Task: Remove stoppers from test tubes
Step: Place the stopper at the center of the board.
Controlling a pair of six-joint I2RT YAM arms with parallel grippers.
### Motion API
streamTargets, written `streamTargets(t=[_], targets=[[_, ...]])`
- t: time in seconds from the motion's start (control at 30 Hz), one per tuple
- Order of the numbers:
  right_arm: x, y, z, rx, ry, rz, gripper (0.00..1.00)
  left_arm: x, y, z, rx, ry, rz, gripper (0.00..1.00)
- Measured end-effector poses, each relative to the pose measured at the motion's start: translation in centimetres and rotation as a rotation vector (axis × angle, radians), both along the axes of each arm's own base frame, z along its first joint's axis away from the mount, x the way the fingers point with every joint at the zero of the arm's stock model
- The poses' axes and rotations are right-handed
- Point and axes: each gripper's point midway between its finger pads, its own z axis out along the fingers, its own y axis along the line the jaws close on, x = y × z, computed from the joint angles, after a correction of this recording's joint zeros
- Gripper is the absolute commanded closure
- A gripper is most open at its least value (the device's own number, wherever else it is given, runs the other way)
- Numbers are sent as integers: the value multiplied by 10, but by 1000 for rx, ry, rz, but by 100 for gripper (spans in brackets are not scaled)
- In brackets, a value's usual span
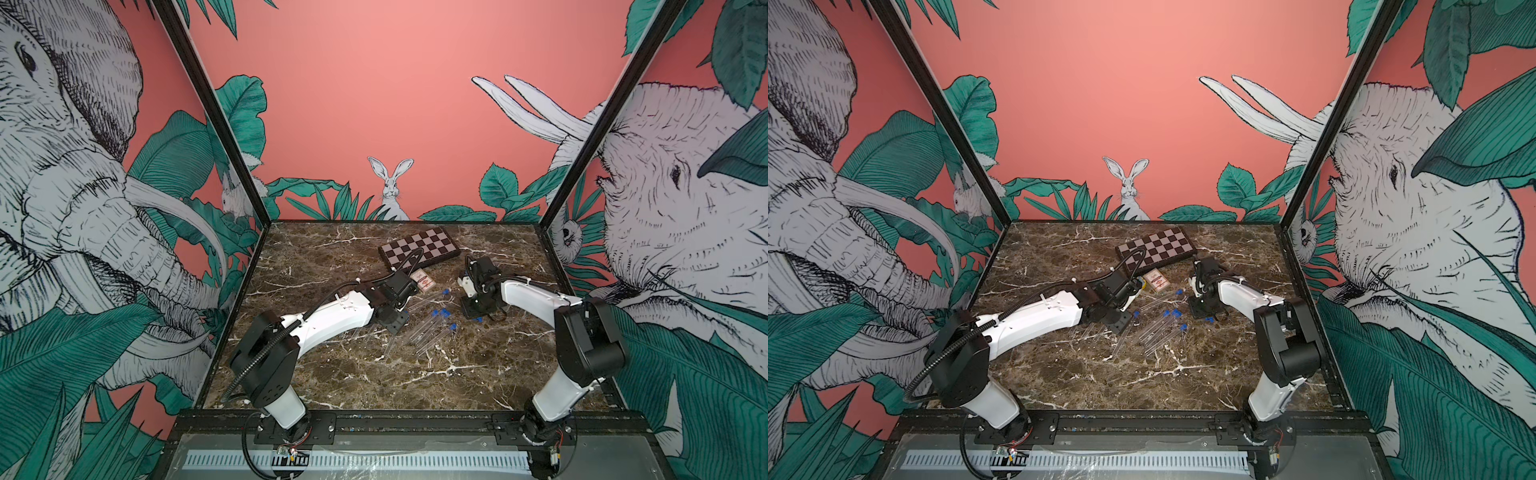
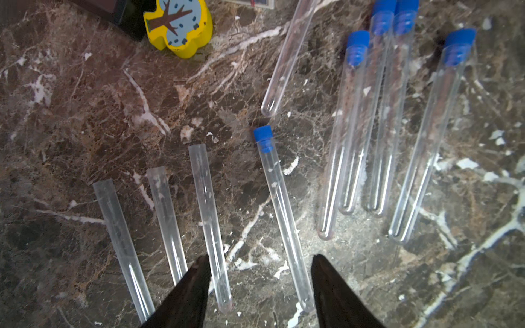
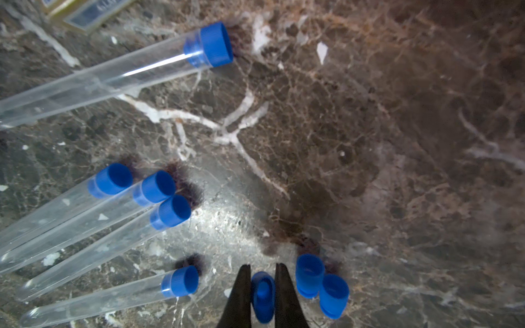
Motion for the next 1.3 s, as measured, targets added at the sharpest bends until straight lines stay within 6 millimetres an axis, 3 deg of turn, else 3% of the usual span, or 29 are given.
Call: streamTargets(t=[0.27, 0.53, 0.8, 0.93, 1.1, 1.3], targets=[[-1, -3, -10, -23, 21, 2, 90, -1, -2, -5, -6, 10, -1, 41], [1, -5, -11, -36, 13, 5, 74, -1, -2, -17, 9, 32, 11, 42], [0, -5, -12, -33, 7, 3, 71, -1, -2, -26, 28, 49, 25, 45], [2, -4, -5, -25, -15, 3, 71, -1, -1, -34, 41, 66, 39, 48], [5, -2, 20, 5, -82, -2, 70, -1, -2, -41, 50, 81, 49, 51], [-4, 3, 45, 83, -142, -12, 63, 5, -12, -43, 39, 89, 55, 53]])
